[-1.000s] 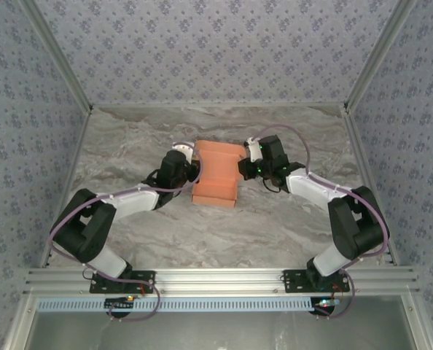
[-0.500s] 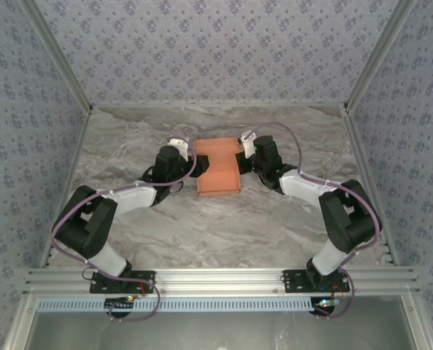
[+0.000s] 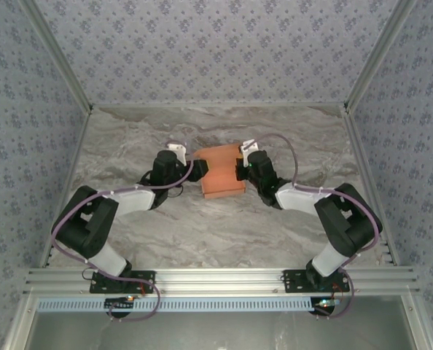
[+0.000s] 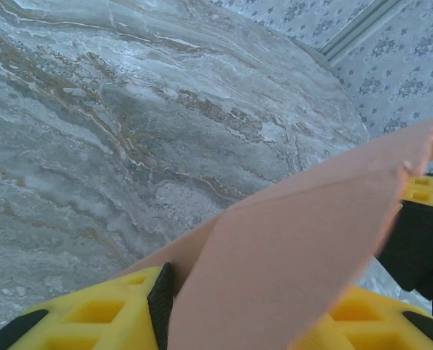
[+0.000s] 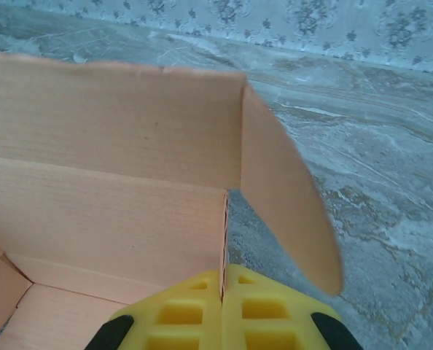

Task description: Fold the paper box

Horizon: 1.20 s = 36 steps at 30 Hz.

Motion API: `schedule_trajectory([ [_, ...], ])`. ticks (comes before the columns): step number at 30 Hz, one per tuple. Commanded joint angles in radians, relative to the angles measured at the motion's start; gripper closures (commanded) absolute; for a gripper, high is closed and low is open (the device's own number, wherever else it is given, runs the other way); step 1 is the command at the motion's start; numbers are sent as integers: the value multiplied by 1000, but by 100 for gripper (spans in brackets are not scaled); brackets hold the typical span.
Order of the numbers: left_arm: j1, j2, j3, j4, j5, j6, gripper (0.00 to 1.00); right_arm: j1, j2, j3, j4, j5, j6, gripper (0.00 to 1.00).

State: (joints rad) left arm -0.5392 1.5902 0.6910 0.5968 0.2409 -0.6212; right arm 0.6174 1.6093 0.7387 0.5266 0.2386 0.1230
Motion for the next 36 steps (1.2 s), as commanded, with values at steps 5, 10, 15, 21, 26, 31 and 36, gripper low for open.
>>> schedule_trajectory([
  [5,-84,0,-60,99,-40,-25,59,99,-17,-84,61,146,96,93],
  [10,-124,-19,-124,120,-128,41,59,131,-30,-151,97,179,116,93],
  [15,-168,-27,-177,152,-208,103,59,154,-45,-229,166,201,128,91],
  [21,-186,-60,-189,142,-239,164,51,165,-83,-246,137,231,139,79],
  [26,-188,-120,-161,23,-206,262,41,148,-93,-255,121,223,139,76],
  [31,-187,-191,-196,-16,-168,295,37,145,-132,-274,100,193,131,66],
  [36,-188,-291,-236,-73,-165,260,33,134,-250,-295,-13,136,148,46],
])
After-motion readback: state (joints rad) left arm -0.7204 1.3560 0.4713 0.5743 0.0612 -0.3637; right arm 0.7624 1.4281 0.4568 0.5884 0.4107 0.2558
